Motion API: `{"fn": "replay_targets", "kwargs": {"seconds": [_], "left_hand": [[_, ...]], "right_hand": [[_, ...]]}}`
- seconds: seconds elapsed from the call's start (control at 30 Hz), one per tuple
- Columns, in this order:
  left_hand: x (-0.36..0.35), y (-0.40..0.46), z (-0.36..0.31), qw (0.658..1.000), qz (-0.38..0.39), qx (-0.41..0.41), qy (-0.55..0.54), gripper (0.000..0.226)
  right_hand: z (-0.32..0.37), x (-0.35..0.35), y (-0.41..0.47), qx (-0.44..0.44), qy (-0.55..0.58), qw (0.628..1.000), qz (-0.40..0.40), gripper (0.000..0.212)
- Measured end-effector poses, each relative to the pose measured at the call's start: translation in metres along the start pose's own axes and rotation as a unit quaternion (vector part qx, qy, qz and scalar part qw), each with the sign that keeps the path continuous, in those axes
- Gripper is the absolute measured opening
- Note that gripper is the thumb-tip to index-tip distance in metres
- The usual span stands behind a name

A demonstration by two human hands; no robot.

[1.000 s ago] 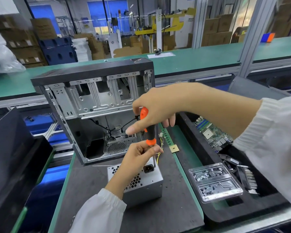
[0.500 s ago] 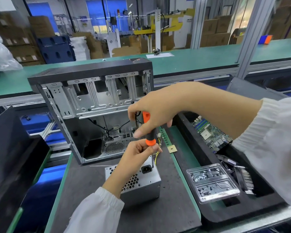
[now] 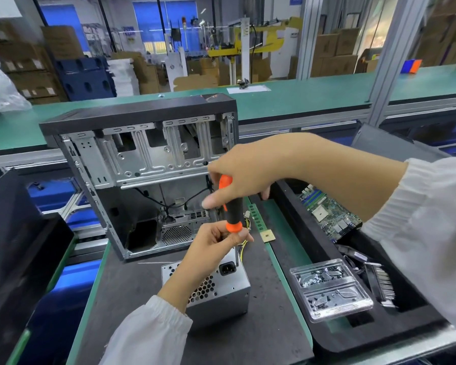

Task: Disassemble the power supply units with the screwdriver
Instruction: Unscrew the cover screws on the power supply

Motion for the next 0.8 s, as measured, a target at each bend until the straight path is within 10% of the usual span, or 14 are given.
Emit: {"fn": "replay_targets", "kwargs": {"seconds": [0.1,0.23,0.5,0.7,0.8], "left_hand": [[-0.002,-0.001,-0.003,1.0,-0.003,0.007,-0.009,0.026],[-0.003,0.0,-0.002,1.0,-0.01,0.01,-0.021,0.029],[-0.003,0.002,-0.002,1.0,-0.012,0.007,-0.019,0.024],[-0.002,0.002,-0.001,1.0,0.0,0.014,-0.016,0.02],[-0.002,0.003,-0.003,1.0,0.004,0.015,-0.016,0.021]], "right_hand": [[-0.002,-0.005,0.003,-0.047,-0.014,0.999,0.009,0.072],[0.0,-0.002,-0.001,0.054,0.04,0.997,0.041,0.014],[0.003,-0.001,-0.001,0.005,0.001,1.0,-0.019,0.056],[0.001,0.0,-0.001,0.076,-0.013,0.997,0.01,0.011],[0.002,0.002,-0.005,0.093,-0.025,0.995,0.011,0.037]]}}
Point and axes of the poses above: each hand's wrist, its own y-axis towards the middle knuckle, its own x-axis out of the back of the hand, z = x × y, the point moved 4 cm from there along y, towards the middle knuckle, and after that the axes turned 8 degrees about -y, right-handed, at the moved point
